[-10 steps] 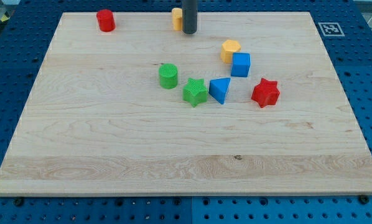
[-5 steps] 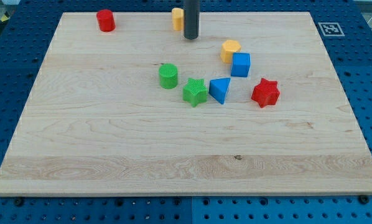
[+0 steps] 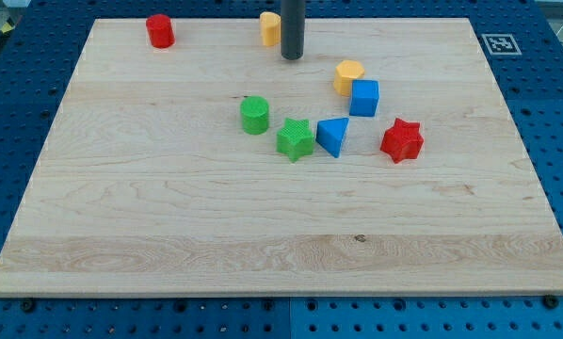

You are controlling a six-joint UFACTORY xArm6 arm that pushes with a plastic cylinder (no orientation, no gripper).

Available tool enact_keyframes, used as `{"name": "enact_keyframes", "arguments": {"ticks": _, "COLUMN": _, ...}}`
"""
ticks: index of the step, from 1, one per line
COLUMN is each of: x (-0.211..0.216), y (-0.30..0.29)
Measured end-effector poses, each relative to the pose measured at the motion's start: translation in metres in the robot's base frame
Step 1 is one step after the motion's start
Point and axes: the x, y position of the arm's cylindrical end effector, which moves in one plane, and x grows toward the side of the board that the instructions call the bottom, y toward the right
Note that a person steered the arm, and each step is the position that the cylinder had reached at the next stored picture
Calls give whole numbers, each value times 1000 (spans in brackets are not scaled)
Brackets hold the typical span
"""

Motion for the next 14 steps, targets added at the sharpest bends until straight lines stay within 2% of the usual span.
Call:
{"name": "enact_keyframes", "arguments": {"ticks": 11, "x": 2, "y": 28}}
{"name": "enact_keyframes", "arguments": {"ticks": 13, "x": 57, "y": -11}}
{"name": "enact_keyframes", "arguments": {"ticks": 14, "x": 80, "y": 4}}
